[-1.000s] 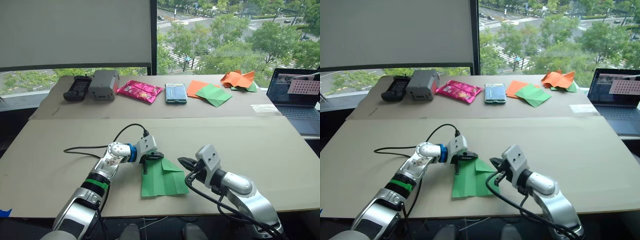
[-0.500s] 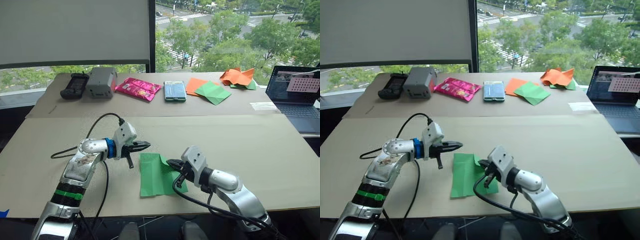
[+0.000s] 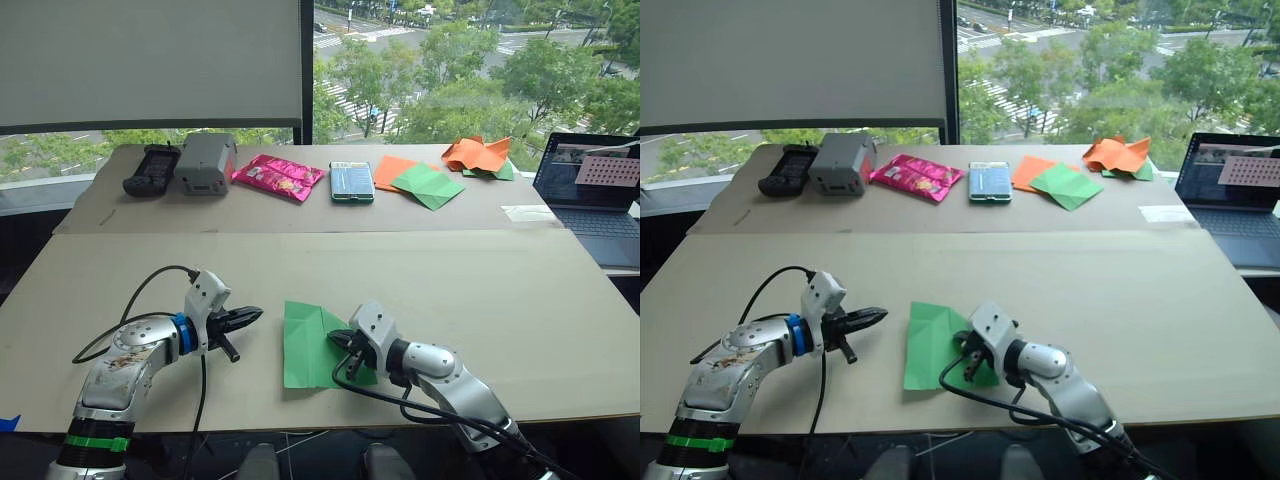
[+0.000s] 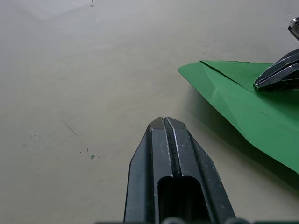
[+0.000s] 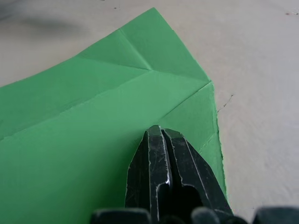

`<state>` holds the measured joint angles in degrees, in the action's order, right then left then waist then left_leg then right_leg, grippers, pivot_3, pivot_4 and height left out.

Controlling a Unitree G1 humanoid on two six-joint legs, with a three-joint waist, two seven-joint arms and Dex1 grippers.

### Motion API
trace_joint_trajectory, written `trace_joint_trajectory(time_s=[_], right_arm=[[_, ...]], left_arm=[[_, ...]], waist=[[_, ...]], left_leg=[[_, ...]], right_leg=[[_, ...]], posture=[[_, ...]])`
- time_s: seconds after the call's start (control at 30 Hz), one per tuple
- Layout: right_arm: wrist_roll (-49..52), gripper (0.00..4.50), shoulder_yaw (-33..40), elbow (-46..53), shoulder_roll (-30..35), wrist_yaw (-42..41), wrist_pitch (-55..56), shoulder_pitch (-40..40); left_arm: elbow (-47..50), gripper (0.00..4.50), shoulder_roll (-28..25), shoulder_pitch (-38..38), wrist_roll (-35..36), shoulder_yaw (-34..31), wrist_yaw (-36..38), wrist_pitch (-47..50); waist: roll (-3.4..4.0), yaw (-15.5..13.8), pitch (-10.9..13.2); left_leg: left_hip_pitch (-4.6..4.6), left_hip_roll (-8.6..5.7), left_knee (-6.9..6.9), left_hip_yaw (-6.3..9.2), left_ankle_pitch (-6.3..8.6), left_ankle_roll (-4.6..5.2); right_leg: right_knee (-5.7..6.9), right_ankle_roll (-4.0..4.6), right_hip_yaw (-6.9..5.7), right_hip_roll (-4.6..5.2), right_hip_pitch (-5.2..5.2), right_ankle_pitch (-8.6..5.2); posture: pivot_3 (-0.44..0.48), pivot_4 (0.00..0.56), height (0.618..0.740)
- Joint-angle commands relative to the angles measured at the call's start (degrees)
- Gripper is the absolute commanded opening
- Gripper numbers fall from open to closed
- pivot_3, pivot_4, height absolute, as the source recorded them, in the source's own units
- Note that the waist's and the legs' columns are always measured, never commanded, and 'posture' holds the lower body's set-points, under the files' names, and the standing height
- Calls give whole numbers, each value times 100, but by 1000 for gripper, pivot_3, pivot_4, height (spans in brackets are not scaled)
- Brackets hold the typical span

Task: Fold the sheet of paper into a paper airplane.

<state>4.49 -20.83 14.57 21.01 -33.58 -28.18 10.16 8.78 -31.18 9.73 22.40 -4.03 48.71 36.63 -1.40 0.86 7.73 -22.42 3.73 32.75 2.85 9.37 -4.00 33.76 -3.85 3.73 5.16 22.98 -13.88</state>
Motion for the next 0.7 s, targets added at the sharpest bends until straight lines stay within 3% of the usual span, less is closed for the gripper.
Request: trace_joint_trajectory(time_s=[0.03,0.2,0.53,0.57,0.7], right_arm=[[-52,0,53,5,15,12,3,24],[-85,0,26,38,-23,33,-21,-17],[-144,0,24,63,-100,123,-88,-43],[-148,0,18,69,-105,132,-92,-47],[-148,0,12,101,-137,173,-121,-53]], left_arm=[[176,787,120,67,484,-197,-80,384],[230,2511,351,35,853,-272,-436,905],[169,2511,525,232,825,68,-629,864],[166,1976,506,232,774,154,-597,803],[144,718,449,206,686,338,-499,650]], waist=[[-1,4,-1],[0,6,-3],[-3,13,-5],[-3,11,-5],[-3,11,-5]], left_leg=[[0,0,0,0,0,0],[5,-1,1,2,0,1],[6,-1,3,2,0,0],[6,-1,3,2,0,1],[6,-1,3,3,0,0]], right_leg=[[3,0,0,-1,0,0],[17,0,0,-3,0,0],[18,0,0,-3,-1,0],[18,0,0,-4,0,0],[18,1,0,-4,-1,0]], posture=[[0,150,718],[0,150,718],[0,150,718],[0,150,718],[0,150,718]])
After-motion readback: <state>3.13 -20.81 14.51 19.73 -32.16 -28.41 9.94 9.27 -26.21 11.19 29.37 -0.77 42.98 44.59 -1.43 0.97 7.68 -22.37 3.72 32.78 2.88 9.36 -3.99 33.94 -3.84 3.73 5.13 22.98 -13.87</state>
